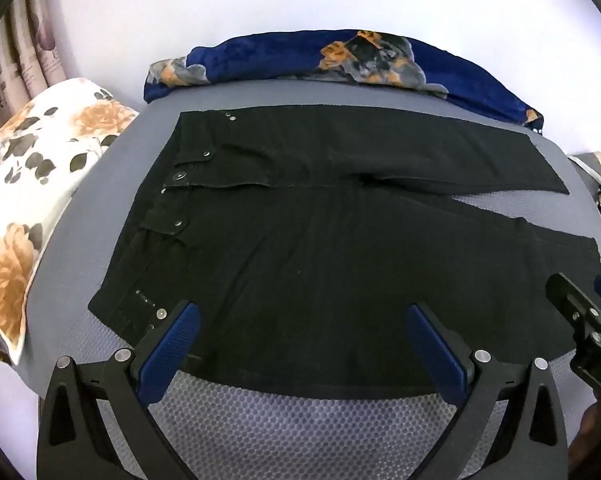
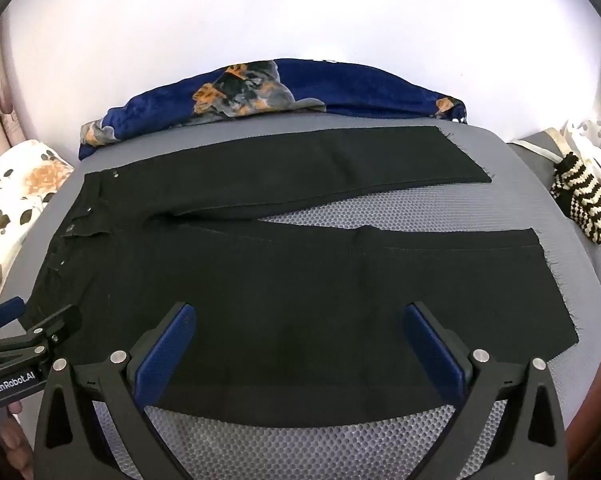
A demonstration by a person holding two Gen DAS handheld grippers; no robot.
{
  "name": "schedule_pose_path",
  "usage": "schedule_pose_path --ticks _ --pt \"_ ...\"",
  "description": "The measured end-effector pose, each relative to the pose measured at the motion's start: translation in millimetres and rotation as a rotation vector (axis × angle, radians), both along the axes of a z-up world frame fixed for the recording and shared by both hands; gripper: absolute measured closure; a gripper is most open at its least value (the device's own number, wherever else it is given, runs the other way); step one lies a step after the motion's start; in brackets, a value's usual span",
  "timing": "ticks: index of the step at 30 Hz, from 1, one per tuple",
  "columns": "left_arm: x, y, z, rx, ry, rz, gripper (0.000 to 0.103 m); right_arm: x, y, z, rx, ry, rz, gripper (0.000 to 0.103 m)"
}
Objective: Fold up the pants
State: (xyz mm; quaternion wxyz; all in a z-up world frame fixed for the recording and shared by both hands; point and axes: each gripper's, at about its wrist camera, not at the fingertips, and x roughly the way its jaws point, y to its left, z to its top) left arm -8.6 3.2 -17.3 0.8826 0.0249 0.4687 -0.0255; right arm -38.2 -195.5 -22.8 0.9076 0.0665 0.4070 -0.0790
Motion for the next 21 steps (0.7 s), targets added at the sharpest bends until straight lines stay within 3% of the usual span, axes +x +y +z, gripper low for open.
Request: schedule_pose_path --ticks 21 --pt "-0.4 2.1 -3.6 0.007 0.011 -0.007 0.001 -1.0 -4.9 1.0 0.011 0.0 -0.016 0.0"
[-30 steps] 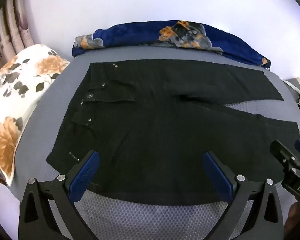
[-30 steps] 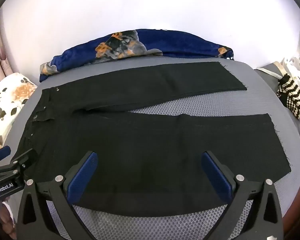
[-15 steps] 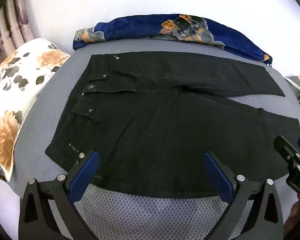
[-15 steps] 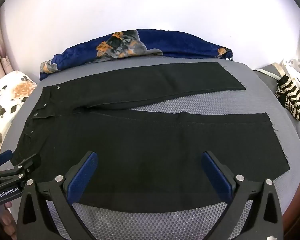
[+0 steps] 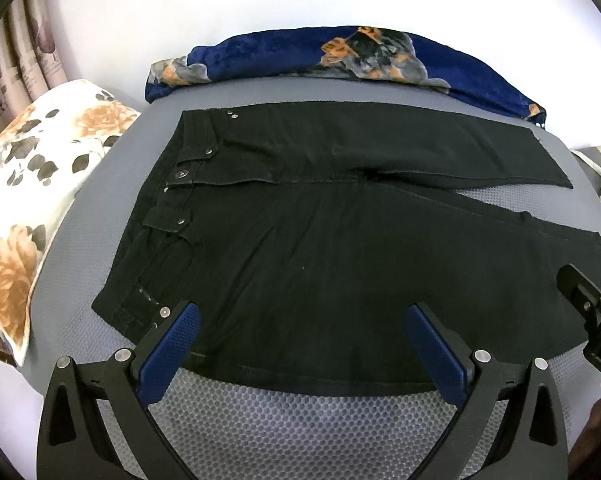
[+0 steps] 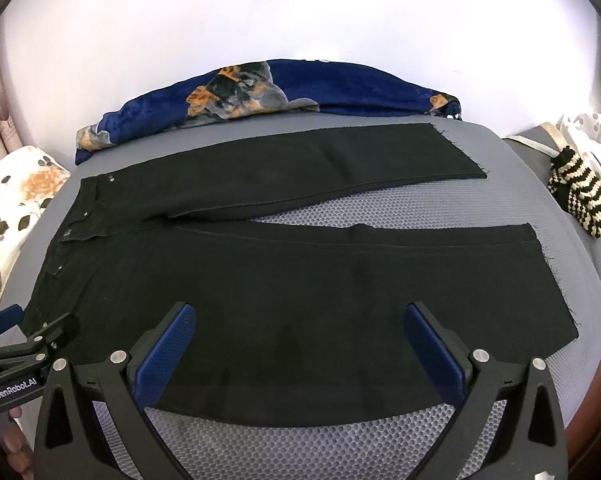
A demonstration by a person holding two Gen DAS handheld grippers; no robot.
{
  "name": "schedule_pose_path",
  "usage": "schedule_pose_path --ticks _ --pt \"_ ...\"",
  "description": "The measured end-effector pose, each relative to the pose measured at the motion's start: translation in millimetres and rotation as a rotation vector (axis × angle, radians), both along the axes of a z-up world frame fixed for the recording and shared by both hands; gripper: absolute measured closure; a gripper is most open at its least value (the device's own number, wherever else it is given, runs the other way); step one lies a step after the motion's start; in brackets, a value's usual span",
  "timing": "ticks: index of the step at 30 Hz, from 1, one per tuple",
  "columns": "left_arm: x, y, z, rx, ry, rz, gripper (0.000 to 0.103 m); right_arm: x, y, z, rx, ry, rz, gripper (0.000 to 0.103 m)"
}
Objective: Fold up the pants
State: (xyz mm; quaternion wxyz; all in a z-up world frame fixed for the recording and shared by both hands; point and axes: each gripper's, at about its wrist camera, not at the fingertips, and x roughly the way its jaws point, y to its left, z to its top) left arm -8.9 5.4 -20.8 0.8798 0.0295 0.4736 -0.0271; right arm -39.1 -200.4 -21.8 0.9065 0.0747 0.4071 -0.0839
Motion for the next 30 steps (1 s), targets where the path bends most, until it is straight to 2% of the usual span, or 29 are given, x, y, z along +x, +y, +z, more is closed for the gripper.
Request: schedule_pose_path --ticks 30 --pt "6.5 -7.9 -0.7 0.021 0.001 -0.02 0.001 2.3 -2.6 0.2 -0.001 0.0 0.0 0.0"
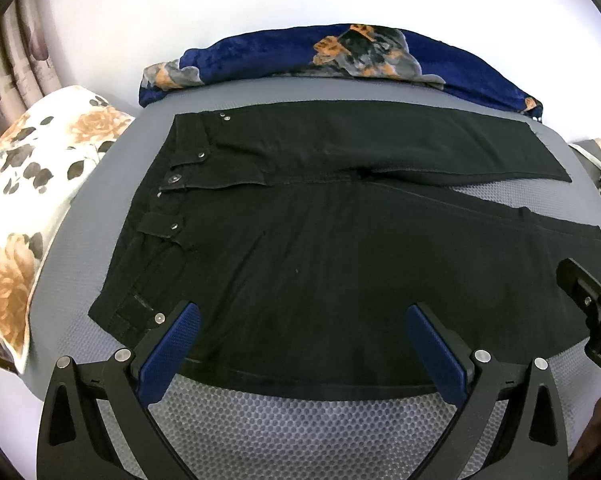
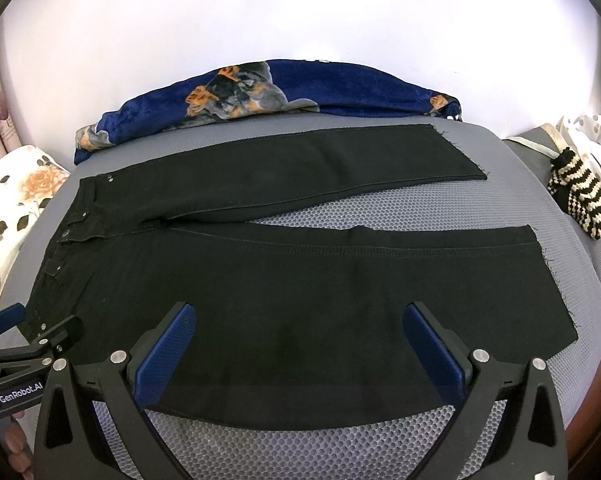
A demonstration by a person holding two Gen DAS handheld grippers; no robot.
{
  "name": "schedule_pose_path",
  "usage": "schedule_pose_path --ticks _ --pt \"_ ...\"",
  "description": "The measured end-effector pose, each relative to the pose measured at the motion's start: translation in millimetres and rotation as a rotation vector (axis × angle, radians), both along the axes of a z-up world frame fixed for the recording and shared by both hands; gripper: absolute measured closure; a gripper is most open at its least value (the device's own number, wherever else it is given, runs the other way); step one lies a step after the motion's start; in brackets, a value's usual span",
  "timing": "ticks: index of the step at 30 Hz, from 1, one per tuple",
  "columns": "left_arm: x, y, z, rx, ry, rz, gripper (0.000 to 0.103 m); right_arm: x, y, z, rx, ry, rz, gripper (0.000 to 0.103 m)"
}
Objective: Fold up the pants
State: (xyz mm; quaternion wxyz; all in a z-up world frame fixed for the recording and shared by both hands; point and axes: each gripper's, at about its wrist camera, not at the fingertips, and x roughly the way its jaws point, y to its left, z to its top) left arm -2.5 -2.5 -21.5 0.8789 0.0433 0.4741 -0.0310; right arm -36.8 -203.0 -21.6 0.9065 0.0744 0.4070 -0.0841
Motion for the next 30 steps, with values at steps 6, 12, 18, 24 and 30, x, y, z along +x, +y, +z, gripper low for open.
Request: schedule_pose_path --ticks 6,12,18,24,30 --pt "-3 0 0 0.0 -0.011 0.001 0.001 1 0 1 0.001 -0.004 -0.002 0.0" --pt "-4 -1 1 0.003 -0.017 -0.01 0.001 0 -1 1 -0.002 -0.008 -0.014 0.0" --pt "-9 -2 6 0.007 -0.045 -0.019 0.001 -6 -2 3 -0.021 -0.021 -0.02 0.0" --pt "-14 -2 11 0.011 -0.068 -0.019 0.001 -10 -4 7 -0.024 -0.037 -0.027 0.0" --pt "-17 -4 13 0.018 -0.082 -0.022 0.001 -12 -6 8 -0.022 -0.04 -0.029 0.0"
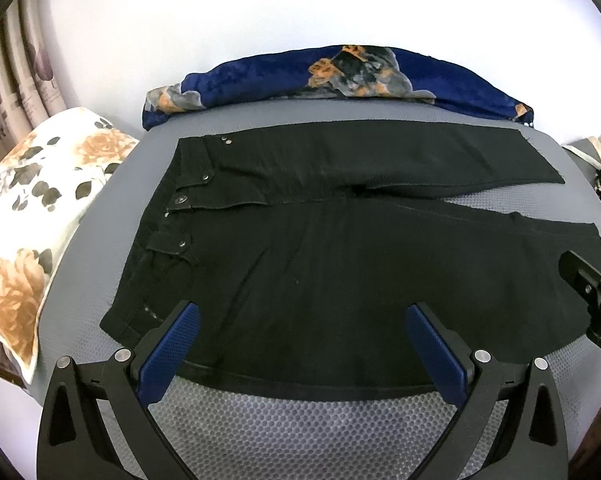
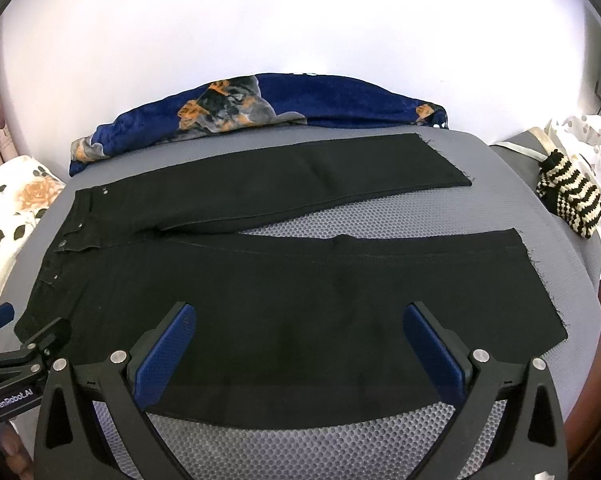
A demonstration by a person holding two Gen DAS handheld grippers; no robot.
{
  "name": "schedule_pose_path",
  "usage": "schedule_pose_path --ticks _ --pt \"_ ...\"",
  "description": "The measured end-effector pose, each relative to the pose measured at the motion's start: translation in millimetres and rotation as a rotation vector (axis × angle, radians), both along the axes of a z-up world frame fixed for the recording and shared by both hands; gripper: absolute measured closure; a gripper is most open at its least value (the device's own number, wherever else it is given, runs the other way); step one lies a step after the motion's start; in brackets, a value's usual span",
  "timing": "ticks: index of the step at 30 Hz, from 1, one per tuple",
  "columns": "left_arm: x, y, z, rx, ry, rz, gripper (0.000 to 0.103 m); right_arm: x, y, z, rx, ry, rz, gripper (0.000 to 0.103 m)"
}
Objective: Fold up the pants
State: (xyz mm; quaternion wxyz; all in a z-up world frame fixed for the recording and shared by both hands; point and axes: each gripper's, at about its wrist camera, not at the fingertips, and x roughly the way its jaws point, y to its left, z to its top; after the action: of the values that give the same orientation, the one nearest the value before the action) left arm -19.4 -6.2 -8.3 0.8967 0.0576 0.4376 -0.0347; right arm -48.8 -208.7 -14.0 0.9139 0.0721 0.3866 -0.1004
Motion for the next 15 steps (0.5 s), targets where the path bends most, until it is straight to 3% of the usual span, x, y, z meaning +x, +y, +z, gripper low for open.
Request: schedule_pose_path --ticks 15 --pt "10 7 0 -0.023 0.008 0.021 0.001 4 1 0 -0.005 0.014 0.019 0.0"
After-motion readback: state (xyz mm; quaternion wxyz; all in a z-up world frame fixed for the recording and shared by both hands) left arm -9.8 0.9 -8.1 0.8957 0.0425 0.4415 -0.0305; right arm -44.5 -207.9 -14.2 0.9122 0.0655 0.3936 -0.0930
